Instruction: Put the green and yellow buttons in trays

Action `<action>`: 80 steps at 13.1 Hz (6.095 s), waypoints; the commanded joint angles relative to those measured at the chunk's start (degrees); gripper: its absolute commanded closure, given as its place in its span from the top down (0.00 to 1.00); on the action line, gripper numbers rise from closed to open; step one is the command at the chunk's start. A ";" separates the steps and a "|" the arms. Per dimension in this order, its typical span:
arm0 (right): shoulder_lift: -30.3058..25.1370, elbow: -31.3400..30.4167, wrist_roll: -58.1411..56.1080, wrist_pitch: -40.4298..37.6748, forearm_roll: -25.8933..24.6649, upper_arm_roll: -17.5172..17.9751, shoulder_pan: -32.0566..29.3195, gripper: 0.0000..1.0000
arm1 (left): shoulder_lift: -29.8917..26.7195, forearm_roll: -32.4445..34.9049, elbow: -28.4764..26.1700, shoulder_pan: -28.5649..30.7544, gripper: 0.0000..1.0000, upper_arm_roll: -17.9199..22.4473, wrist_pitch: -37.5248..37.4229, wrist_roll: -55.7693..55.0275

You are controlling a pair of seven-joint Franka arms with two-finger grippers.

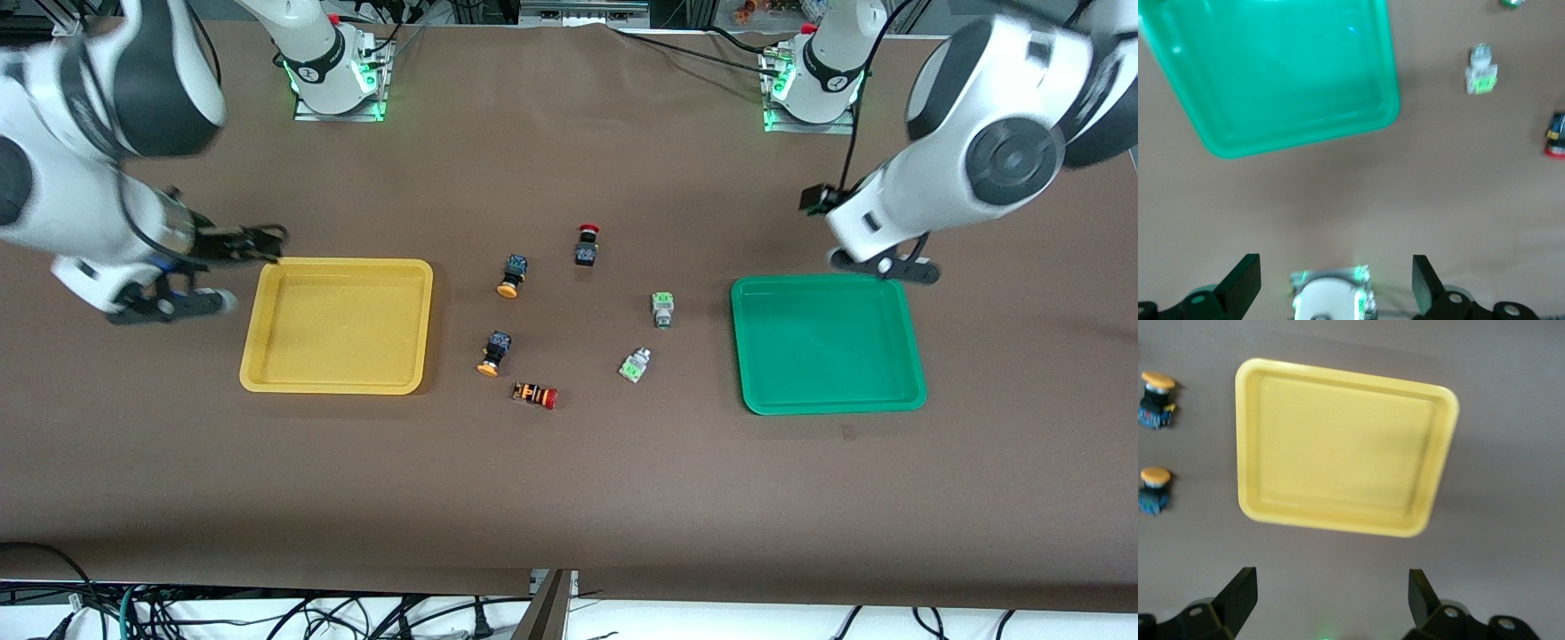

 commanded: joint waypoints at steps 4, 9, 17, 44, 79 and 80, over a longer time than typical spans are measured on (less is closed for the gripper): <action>12.17 -0.79 24.26 12.58 6.08 5.42 6.18 1.00 | 13.22 0.89 1.38 -6.67 1.00 -2.01 19.50 -12.16; 12.88 -14.93 39.74 31.73 6.08 14.11 7.24 1.00 | 24.04 14.43 1.29 -14.25 1.00 -1.92 33.22 -22.14; 18.59 -18.46 48.82 42.65 6.08 16.50 11.55 0.98 | 31.26 14.52 -0.56 -16.71 0.47 -2.01 40.01 -20.91; 14.72 -10.75 23.53 29.64 11.97 3.82 4.43 1.00 | 32.74 18.47 17.11 -8.26 1.00 -6.49 29.25 6.07; 8.43 -21.55 4.97 33.35 2.21 2.44 0.49 1.00 | 29.58 19.79 3.31 19.40 0.08 -4.91 27.08 13.37; 5.10 -20.50 4.18 30.30 2.04 2.44 -0.74 1.00 | 29.85 19.71 3.31 19.93 0.34 -4.91 27.01 13.11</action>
